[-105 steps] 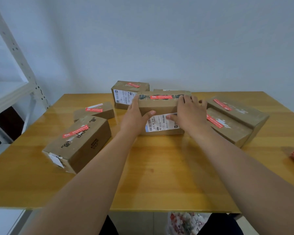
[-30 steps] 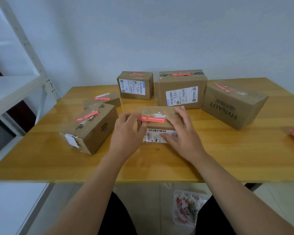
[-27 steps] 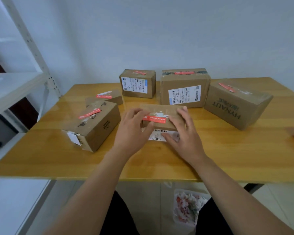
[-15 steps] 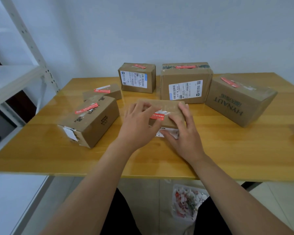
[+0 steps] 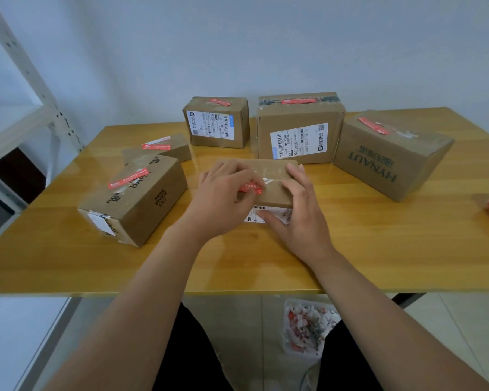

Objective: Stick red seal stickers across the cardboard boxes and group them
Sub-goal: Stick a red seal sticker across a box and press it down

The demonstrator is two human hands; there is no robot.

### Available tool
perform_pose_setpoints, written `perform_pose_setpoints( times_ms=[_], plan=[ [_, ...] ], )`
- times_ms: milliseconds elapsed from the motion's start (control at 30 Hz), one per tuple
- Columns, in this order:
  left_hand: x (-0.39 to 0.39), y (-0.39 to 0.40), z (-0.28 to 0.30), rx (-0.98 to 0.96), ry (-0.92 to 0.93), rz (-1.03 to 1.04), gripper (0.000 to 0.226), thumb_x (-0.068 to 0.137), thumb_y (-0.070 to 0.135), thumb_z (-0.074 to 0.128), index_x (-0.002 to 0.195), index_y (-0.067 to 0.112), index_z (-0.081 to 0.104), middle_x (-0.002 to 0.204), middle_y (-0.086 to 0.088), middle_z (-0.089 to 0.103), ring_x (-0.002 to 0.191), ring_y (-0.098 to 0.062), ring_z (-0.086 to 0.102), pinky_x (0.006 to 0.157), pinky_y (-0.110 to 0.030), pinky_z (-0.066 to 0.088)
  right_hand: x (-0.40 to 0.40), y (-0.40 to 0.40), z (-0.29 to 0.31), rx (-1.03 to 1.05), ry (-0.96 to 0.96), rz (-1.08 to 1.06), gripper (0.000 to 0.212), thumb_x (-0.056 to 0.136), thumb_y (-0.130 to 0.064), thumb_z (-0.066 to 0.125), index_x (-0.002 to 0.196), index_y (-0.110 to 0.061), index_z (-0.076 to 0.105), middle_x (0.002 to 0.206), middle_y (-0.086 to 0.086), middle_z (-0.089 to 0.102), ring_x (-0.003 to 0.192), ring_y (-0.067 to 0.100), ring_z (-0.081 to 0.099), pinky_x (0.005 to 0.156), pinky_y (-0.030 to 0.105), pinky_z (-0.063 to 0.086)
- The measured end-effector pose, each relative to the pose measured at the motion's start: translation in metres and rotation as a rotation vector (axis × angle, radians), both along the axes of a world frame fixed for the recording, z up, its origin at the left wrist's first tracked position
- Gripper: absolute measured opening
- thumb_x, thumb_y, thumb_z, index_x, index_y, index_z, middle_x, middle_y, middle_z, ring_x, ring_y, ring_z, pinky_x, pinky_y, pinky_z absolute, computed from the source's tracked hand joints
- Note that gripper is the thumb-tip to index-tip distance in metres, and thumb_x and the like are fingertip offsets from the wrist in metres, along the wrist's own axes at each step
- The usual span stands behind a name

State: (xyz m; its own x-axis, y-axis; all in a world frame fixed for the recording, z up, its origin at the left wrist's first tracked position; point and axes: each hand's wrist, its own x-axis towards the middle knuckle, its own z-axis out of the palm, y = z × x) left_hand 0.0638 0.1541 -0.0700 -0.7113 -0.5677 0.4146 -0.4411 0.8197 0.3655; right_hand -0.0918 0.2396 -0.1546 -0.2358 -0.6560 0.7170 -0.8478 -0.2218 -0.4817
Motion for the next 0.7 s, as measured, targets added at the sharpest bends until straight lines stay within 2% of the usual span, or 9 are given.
perform_pose_setpoints(
  times_ms=[167, 267, 433, 533, 633, 700],
  plan=[
    [-0.003, -0.012, 0.018, 0.090, -0.155, -0.067, 0.016, 0.096, 0.023, 0.056, 0.097, 0.038, 0.063, 0.115, 0.009, 0.052, 0.115, -0.013, 0.039, 0.100, -0.036, 0.029, -0.002, -0.001, -0.001, 0.005, -0.016, 0.012, 0.063, 0.085, -0.041, 0.072, 0.131, -0.015, 0.038, 0.154, 0.014, 0.033, 0.148, 0.031, 0.021, 0.110, 0.008, 0.023],
    [-0.011, -0.022, 0.027, 0.140, -0.253, -0.103, 0.014, 0.096, 0.025, 0.055, 0.097, 0.038, 0.062, 0.109, 0.008, 0.047, 0.111, -0.013, 0.038, 0.097, -0.033, 0.030, -0.002, -0.001, -0.001, 0.012, -0.034, 0.019, 0.063, 0.085, -0.039, 0.072, 0.131, -0.015, 0.038, 0.154, 0.013, 0.032, 0.149, 0.030, 0.020, 0.110, 0.006, 0.021],
    [-0.021, -0.035, 0.033, 0.210, -0.327, -0.188, 0.013, 0.099, 0.019, 0.049, 0.098, 0.028, 0.058, 0.100, 0.013, 0.040, 0.103, -0.013, 0.039, 0.096, -0.032, 0.035, -0.003, 0.000, -0.001, 0.031, -0.069, 0.033, 0.062, 0.085, -0.039, 0.071, 0.132, -0.016, 0.037, 0.156, 0.010, 0.030, 0.149, 0.028, 0.020, 0.113, 0.009, 0.019],
    [-0.023, -0.040, 0.036, 0.273, -0.334, -0.235, 0.015, 0.100, 0.016, 0.048, 0.101, 0.028, 0.057, 0.103, 0.018, 0.038, 0.101, -0.010, 0.041, 0.093, -0.028, 0.037, -0.005, -0.001, 0.000, 0.045, -0.079, 0.026, 0.063, 0.085, -0.038, 0.073, 0.133, -0.016, 0.038, 0.156, 0.009, 0.030, 0.149, 0.027, 0.020, 0.114, 0.010, 0.018],
    [-0.022, -0.042, 0.038, 0.328, -0.331, -0.277, 0.020, 0.100, 0.017, 0.050, 0.114, 0.029, 0.058, 0.106, 0.017, 0.039, 0.101, -0.010, 0.044, 0.087, -0.022, 0.039, -0.006, -0.002, -0.001, 0.060, -0.094, 0.027, 0.065, 0.084, -0.038, 0.073, 0.134, -0.015, 0.038, 0.156, 0.006, 0.030, 0.149, 0.023, 0.019, 0.114, 0.013, 0.020],
    [-0.021, -0.045, 0.039, 0.334, -0.362, -0.305, 0.018, 0.099, 0.020, 0.054, 0.113, 0.030, 0.061, 0.107, 0.015, 0.041, 0.103, -0.011, 0.045, 0.088, -0.023, 0.039, -0.006, -0.002, -0.001, 0.068, -0.101, 0.033, 0.065, 0.084, -0.040, 0.073, 0.134, -0.014, 0.039, 0.156, 0.005, 0.030, 0.149, 0.021, 0.020, 0.115, 0.016, 0.021]
  ],
)
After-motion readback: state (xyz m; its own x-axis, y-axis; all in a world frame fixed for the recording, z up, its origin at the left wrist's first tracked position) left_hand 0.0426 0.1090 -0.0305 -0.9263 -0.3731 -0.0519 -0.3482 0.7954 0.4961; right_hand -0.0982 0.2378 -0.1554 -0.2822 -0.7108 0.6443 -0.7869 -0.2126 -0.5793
